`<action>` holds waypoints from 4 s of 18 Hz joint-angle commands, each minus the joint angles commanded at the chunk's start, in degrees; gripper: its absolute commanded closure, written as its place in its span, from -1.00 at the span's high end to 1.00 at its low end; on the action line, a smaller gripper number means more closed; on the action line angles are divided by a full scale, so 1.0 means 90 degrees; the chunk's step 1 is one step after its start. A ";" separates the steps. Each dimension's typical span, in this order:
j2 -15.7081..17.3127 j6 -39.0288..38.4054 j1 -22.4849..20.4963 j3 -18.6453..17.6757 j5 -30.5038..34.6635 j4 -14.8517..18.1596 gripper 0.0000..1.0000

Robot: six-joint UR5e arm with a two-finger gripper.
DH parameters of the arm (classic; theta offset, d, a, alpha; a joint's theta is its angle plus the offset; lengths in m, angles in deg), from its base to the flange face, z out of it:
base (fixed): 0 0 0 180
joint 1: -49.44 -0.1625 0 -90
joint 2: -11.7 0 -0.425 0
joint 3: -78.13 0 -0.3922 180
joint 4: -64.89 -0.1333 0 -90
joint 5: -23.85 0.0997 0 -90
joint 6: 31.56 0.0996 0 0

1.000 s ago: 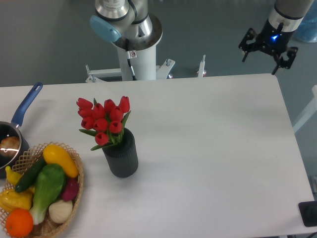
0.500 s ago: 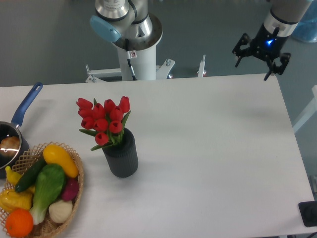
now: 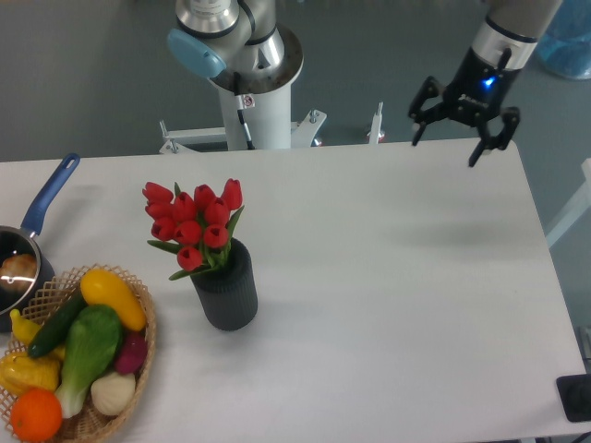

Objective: Pick up the flowers from the vase
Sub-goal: 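Move the open gripper from its start pose toward the red tulips, then lower the gripper around the tulip stems above the black vase, then close the gripper on the tulip stems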

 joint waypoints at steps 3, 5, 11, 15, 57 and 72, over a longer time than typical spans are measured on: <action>0.0176 -0.0010 0.0214 -0.0167 -0.0265 -0.0010 1.00; 0.0196 0.0029 0.0420 -0.0157 -0.0353 -0.0010 1.00; -0.0115 0.0116 0.0537 -0.0177 -0.2521 -0.0224 1.00; -0.0370 0.1374 0.0732 -0.0274 -0.2512 -0.0264 1.00; -0.0566 0.3096 0.2169 -0.1388 -0.3058 -0.0293 -1.00; -0.0234 0.2764 0.2022 -0.1231 -0.3283 -0.0273 -1.00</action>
